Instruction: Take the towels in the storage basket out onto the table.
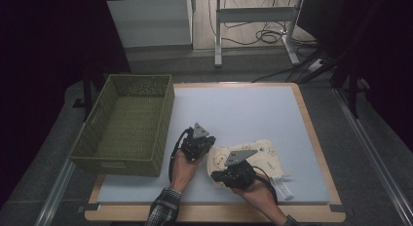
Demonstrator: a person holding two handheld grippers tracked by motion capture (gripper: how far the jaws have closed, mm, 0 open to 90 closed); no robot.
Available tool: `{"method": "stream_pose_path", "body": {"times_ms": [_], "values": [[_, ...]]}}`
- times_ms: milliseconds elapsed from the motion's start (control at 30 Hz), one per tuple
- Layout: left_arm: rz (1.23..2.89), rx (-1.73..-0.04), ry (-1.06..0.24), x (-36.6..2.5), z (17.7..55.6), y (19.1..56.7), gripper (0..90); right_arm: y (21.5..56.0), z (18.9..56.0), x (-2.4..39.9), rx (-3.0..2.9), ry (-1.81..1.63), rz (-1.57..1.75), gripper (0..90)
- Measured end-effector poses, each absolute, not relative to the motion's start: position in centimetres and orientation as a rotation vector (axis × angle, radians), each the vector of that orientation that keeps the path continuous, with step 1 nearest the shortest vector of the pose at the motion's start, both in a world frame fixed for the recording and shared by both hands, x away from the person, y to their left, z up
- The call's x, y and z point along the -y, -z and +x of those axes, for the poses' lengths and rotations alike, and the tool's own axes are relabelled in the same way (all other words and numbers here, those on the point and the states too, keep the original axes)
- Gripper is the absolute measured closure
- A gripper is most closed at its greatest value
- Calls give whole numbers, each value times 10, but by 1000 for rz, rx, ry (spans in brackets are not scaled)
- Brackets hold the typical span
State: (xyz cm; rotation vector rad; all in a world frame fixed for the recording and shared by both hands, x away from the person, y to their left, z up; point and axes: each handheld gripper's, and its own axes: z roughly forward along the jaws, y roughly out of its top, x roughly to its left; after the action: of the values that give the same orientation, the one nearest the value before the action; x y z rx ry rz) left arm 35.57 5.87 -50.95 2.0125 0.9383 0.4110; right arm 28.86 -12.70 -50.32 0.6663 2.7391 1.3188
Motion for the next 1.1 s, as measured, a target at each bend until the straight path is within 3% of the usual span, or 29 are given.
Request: {"method": "stream_pose_path", "body": {"times_ms": [1100], "values": [[2069,-706,-315,45,390,499,865,491,285,251,-2525,-1315,913,846]]}}
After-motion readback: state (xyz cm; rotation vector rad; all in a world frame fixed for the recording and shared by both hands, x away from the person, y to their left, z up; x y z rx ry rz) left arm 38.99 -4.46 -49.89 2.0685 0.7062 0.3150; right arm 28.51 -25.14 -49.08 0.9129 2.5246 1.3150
